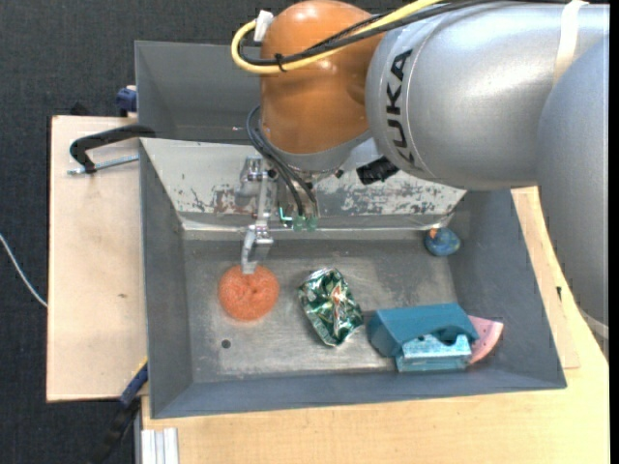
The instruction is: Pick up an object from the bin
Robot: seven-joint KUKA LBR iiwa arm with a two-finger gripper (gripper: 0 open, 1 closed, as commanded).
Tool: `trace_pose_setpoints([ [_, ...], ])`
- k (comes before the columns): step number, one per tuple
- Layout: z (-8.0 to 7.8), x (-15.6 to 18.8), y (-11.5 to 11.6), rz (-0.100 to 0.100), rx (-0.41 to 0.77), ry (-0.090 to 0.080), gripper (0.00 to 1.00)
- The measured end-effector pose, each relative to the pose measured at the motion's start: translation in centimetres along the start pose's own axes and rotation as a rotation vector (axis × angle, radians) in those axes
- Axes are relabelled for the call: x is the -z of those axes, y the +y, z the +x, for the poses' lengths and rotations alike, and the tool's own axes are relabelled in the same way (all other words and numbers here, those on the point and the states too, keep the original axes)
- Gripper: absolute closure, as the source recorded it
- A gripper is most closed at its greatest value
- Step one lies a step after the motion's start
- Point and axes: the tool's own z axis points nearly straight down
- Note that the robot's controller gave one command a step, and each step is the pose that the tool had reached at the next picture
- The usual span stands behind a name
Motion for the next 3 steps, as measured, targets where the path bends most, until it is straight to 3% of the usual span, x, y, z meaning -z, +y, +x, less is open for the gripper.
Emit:
trace_pose_setpoints([
  [1,-0.2,0.5,-0.1,-0.002,-0.002,-0.008,0.00],
  [2,0.4,-4.8,0.7,-0.003,-0.024,-0.013,0.00],
  [3,2.1,-11.6,0.6,-0.002,-0.008,-0.010,0.00],
])
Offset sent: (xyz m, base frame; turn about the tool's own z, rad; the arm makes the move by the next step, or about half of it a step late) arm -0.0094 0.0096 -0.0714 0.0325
